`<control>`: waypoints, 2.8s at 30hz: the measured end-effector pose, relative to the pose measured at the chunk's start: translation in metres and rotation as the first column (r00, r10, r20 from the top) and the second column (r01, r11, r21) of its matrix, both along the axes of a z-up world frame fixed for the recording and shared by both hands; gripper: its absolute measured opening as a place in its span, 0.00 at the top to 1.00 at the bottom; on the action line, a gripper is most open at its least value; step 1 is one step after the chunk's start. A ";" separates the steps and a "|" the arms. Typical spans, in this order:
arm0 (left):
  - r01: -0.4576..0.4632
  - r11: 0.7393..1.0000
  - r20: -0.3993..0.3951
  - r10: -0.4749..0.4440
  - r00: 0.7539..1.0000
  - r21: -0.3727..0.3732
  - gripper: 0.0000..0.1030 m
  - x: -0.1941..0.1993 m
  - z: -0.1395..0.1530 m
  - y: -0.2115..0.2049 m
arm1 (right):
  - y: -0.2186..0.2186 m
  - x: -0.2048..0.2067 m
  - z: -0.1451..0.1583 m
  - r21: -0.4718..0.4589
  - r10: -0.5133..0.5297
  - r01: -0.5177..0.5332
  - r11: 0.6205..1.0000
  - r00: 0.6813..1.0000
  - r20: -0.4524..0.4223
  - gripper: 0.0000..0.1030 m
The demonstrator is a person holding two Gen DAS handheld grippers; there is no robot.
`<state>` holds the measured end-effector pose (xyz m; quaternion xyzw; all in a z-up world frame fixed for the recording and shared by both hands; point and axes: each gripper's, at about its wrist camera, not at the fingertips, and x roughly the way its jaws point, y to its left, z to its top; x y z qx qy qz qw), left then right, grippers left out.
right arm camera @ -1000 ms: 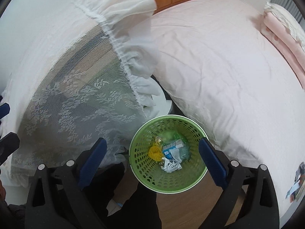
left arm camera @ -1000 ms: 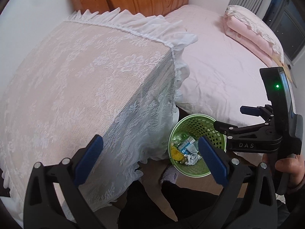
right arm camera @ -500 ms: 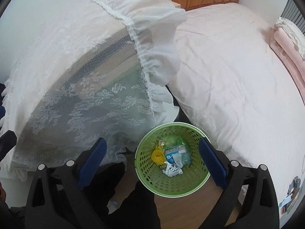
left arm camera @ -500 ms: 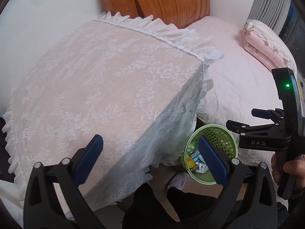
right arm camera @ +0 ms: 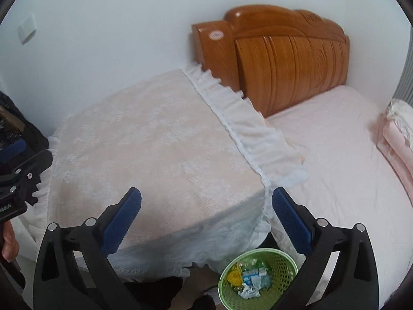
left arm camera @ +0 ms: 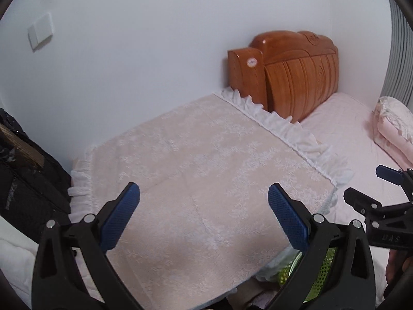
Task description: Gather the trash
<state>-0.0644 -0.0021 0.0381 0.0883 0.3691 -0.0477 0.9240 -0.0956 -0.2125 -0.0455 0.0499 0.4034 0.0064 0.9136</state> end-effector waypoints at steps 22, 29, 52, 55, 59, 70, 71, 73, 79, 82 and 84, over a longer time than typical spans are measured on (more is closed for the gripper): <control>-0.236 0.970 -0.078 0.232 0.970 -0.060 0.07 -0.018 0.016 0.031 | 0.029 0.020 0.085 0.072 0.126 -0.127 0.989 0.992 0.014 0.02; -0.272 0.960 -0.067 0.268 0.961 -0.058 0.07 -0.014 0.017 0.046 | 0.044 0.019 0.070 0.088 0.176 -0.175 0.981 0.984 -0.006 0.02; -0.245 0.968 -0.096 0.239 0.966 -0.060 0.07 0.016 0.006 0.048 | 0.051 0.034 0.059 0.060 0.160 -0.158 0.986 0.987 -0.029 0.02; -0.239 0.969 -0.100 0.233 0.967 -0.061 0.07 0.018 0.004 0.047 | 0.051 0.035 0.059 0.060 0.155 -0.153 0.986 0.987 -0.031 0.02; -0.232 0.971 -0.100 0.225 0.969 -0.062 0.07 0.020 0.004 0.048 | 0.049 0.036 0.058 0.062 0.150 -0.148 0.987 0.988 -0.033 0.02; -0.223 0.972 -0.102 0.215 0.971 -0.070 0.07 0.021 0.003 0.048 | 0.049 0.036 0.058 0.058 0.142 -0.140 0.988 0.989 -0.037 0.02; -0.223 0.972 -0.102 0.216 0.971 -0.070 0.07 0.022 0.003 0.048 | 0.049 0.036 0.058 0.056 0.143 -0.141 0.988 0.989 -0.038 0.02; -0.223 0.972 -0.103 0.215 0.971 -0.072 0.07 0.022 0.002 0.049 | 0.049 0.036 0.058 0.055 0.142 -0.140 0.989 0.989 -0.038 0.02; -0.222 0.972 -0.103 0.214 0.971 -0.075 0.07 0.022 0.002 0.050 | 0.049 0.035 0.058 0.054 0.143 -0.141 0.989 0.989 -0.037 0.02; -0.220 0.973 -0.101 0.212 0.972 -0.075 0.07 0.023 0.003 0.051 | 0.048 0.035 0.058 0.054 0.145 -0.143 0.988 0.989 -0.037 0.02; -0.220 0.973 -0.101 0.212 0.972 -0.076 0.07 0.023 0.003 0.051 | 0.049 0.035 0.057 0.051 0.143 -0.141 0.989 0.989 -0.036 0.02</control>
